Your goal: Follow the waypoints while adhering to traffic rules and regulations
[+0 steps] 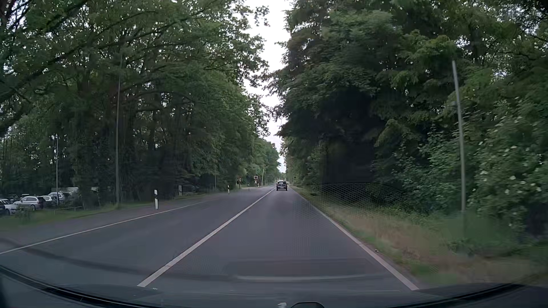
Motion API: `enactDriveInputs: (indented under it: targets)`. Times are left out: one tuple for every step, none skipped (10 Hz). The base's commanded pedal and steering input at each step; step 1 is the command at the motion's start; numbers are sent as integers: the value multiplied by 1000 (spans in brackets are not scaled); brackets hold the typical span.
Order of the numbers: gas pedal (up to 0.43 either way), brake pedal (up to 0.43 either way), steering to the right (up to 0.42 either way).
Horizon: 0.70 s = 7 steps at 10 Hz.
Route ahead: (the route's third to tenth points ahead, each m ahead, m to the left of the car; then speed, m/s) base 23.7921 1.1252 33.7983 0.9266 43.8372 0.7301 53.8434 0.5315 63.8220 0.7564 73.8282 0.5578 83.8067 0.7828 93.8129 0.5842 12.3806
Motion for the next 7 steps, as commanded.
enactDriveInputs:
  targets:
    - [220,0,-1]
    - [220,0,0]
    - [220,0,-1]
    - [220,0,0]
    - [220,0,0]
    - [220,0,0]
    - [220,0,-1]
